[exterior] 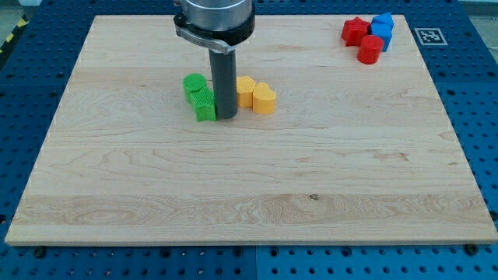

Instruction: Move the green circle to the top left to the board

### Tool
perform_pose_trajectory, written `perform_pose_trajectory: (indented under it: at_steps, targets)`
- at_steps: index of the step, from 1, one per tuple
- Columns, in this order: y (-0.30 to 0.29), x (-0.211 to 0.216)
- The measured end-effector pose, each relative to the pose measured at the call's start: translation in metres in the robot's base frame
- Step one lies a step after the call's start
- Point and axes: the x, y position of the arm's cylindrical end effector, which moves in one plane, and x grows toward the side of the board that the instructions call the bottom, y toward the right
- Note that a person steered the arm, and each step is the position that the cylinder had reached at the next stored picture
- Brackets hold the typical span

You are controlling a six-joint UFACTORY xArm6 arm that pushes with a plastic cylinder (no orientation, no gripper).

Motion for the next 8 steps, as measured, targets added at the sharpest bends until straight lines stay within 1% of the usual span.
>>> perform_pose_trajectory:
  at_steps: [2, 4, 6, 8]
  targets:
    - [-0.009, -0.038]
    - [-0.054, -0.04]
    - [-0.067, -0.044]
    - [-0.129, -0.068]
